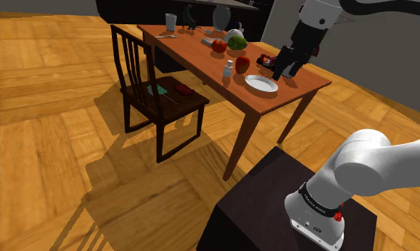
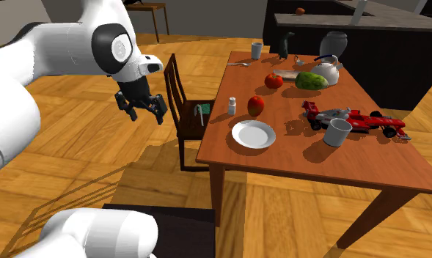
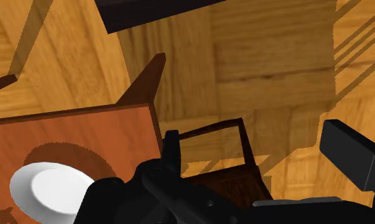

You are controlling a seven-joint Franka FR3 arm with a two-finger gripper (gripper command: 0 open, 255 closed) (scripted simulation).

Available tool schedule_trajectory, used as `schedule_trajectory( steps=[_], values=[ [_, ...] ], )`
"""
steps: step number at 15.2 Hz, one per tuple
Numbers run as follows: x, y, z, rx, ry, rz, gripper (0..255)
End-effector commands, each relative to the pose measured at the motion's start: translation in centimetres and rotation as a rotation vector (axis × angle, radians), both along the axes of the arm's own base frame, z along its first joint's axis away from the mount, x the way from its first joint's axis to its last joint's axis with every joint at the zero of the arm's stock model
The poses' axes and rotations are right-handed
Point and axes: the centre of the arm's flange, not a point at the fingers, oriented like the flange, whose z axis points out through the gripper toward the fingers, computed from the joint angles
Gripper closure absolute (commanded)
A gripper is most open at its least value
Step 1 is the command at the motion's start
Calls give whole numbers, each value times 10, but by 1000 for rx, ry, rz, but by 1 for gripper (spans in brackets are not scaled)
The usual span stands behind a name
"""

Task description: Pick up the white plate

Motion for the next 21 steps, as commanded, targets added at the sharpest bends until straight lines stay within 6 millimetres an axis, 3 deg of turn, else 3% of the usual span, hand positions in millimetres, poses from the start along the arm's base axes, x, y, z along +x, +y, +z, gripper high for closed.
schedule_trajectory(
  steps=[1, 11, 21],
  values=[
    [0, 0, 0, 0, 0, 0, 0],
    [89, -50, -77, -224, 119, 43, 0],
    [171, -114, -151, -448, 238, 87, 0]
  ],
)
